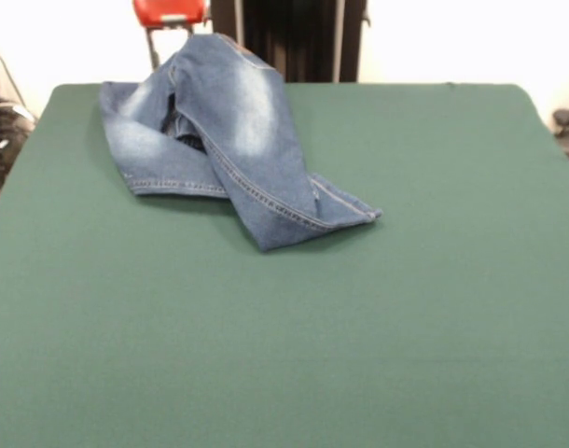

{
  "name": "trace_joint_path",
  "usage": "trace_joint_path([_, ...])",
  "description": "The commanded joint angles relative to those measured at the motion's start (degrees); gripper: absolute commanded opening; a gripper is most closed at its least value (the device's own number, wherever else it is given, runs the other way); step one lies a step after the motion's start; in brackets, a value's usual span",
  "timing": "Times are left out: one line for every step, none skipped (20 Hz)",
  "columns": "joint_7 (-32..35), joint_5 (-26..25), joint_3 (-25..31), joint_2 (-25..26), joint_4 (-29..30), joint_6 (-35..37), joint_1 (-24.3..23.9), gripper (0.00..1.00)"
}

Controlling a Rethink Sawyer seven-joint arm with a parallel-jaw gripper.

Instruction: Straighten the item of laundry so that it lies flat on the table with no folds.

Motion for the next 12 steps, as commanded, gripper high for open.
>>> trace_joint_path([15.4, 7.5, -3.6, 7.4, -10.3, 1.6, 11.6, 1.0])
trace_joint_path([15.7, 8.1, -4.1, 8.4, -10.9, 1.3, 12.1, 1.0])
trace_joint_path([16.1, 8.4, -4.3, 9.4, -11.4, 0.5, 12.5, 1.0])
trace_joint_path([16.5, 8.5, -4.5, 10.6, -12.0, -0.7, 12.7, 1.0])
trace_joint_path([17.2, 8.6, -4.2, 11.6, -12.5, -1.8, 12.5, 1.0])
trace_joint_path([17.9, 8.7, -3.9, 12.3, -12.9, -3.0, 12.3, 1.0])
trace_joint_path([18.4, 9.0, -3.8, 12.5, -12.8, -3.8, 12.3, 1.0])
trace_joint_path([18.7, 8.8, -3.6, 12.7, -12.9, -5.0, 12.2, 1.0])
trace_joint_path([18.3, 8.2, -4.0, 12.8, -13.2, -6.8, 12.8, 1.0])
trace_joint_path([17.9, 8.0, -4.1, 13.1, -13.3, -7.8, 12.7, 0.0])
trace_joint_path([17.9, 7.9, -4.0, 13.2, -13.3, -7.9, 12.5, 0.0])
trace_joint_path([18.0, 7.9, -4.0, 13.2, -13.3, -8.1, 12.3, 0.0])
